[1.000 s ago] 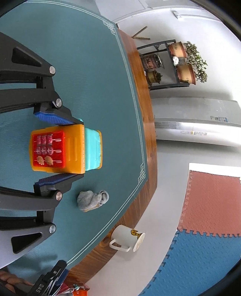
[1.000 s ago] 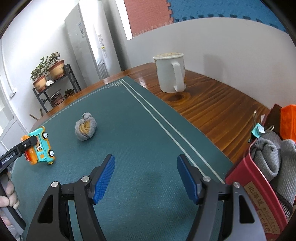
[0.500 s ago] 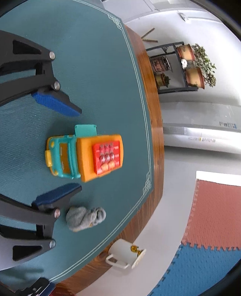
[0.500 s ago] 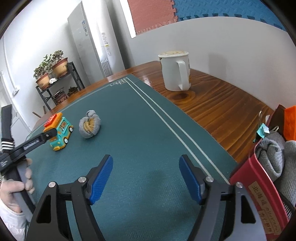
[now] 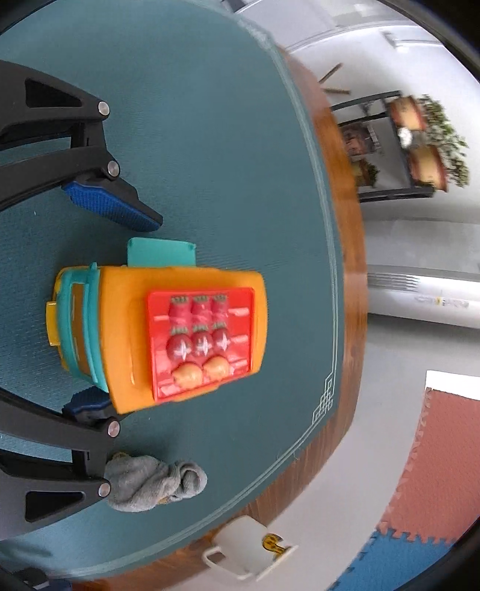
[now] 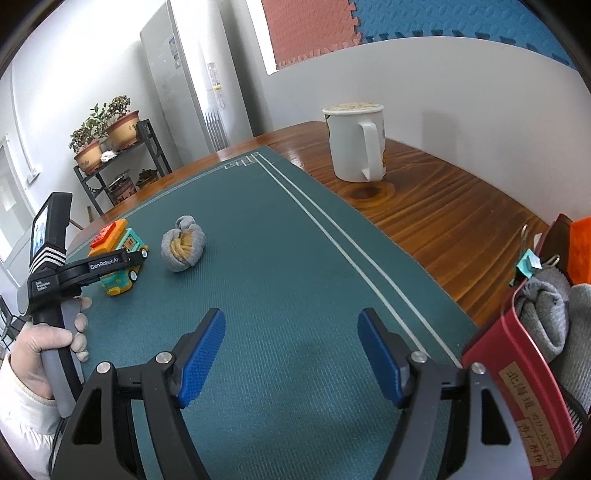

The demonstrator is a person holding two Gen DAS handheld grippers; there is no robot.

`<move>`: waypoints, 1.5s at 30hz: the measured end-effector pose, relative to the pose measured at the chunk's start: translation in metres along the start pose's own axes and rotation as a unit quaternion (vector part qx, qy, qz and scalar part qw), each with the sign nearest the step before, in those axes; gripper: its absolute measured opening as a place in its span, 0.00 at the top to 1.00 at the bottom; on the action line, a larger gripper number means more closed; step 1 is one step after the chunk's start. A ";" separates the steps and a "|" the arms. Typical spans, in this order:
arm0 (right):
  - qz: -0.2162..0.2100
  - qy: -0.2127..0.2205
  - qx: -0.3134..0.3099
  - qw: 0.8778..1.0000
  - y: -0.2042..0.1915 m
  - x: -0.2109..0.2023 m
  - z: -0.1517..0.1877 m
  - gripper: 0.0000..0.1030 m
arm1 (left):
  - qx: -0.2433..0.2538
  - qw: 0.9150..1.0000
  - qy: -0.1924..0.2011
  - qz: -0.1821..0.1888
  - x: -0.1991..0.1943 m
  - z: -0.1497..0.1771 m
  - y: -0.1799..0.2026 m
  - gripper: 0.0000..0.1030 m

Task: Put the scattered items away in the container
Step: 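Grasp the grey sock ball with the right tool while the left tool holds the truck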

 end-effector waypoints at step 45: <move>-0.037 -0.067 0.027 0.997 -0.062 0.064 -0.043 0.24 | 0.043 0.999 0.001 0.009 -0.100 0.128 -0.056 0.46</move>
Point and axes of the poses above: each gripper's, at about its wrist camera, not at the fingertips, and x roughly the way its jaws point, y to its right, z to its underside, the point moved 8 cm from there along x, roughly the way its jaws point, and after that the axes turned 10 degrees about -z, right-handed, at the moved point
